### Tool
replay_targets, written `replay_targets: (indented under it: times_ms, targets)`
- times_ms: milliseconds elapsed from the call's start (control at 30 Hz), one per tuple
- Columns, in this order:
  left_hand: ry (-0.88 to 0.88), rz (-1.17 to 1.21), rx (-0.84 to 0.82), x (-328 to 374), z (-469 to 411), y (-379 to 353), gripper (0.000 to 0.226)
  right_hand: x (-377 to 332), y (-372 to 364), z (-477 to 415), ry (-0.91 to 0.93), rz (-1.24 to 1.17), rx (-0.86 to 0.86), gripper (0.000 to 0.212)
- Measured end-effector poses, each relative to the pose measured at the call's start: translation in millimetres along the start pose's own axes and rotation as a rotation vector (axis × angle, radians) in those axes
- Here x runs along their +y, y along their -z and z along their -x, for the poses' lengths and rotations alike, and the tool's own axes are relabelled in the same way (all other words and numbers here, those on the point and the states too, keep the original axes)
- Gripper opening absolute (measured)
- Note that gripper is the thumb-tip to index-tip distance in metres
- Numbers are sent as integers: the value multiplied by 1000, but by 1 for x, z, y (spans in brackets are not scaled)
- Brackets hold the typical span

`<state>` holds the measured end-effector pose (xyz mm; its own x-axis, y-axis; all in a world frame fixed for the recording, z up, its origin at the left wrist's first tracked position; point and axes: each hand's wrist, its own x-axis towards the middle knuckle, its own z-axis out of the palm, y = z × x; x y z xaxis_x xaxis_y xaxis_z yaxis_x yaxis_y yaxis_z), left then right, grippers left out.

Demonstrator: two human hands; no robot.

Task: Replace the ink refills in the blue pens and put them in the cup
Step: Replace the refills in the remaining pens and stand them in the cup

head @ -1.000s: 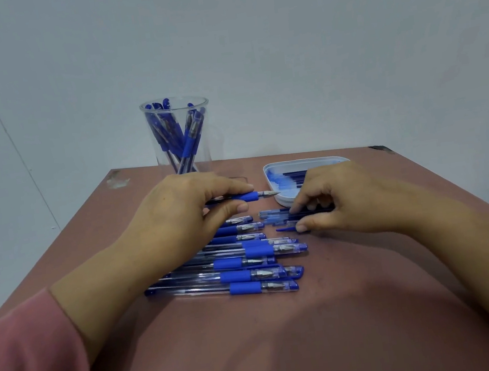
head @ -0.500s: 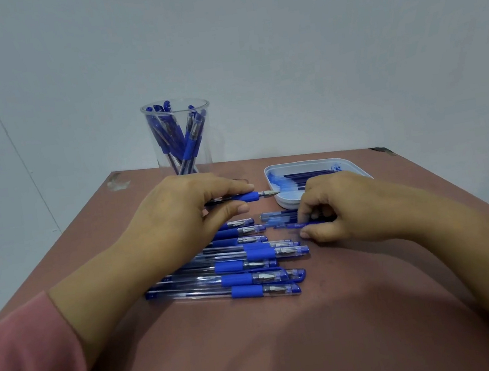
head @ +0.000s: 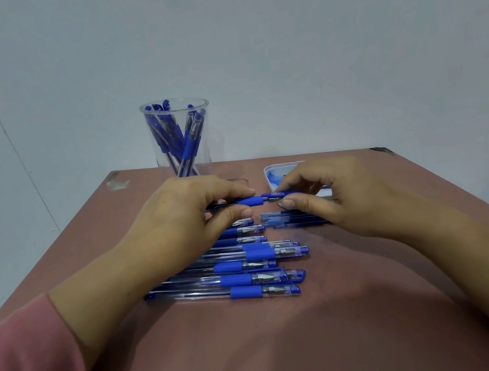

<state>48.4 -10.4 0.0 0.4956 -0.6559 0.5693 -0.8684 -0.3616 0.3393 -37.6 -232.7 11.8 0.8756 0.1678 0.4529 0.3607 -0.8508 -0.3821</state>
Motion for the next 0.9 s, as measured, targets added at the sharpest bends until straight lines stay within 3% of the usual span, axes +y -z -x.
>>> replay_targets:
  times_ms: [200, 400, 600, 900]
  targets:
    - [20, -6, -13, 1, 0, 0, 43, -4, -4, 2, -16, -156, 40, 30]
    - [27, -1, -1, 1, -1, -1, 42, 0, -2, 2, 75, -58, 94, 36]
    - [-10, 23, 80, 3, 1, -1, 43, -1, -6, 1, 112, -18, 187, 17]
    - [-63, 44, 141, 4, 3, -5, 35, -1, -12, 2, 153, -5, 262, 17]
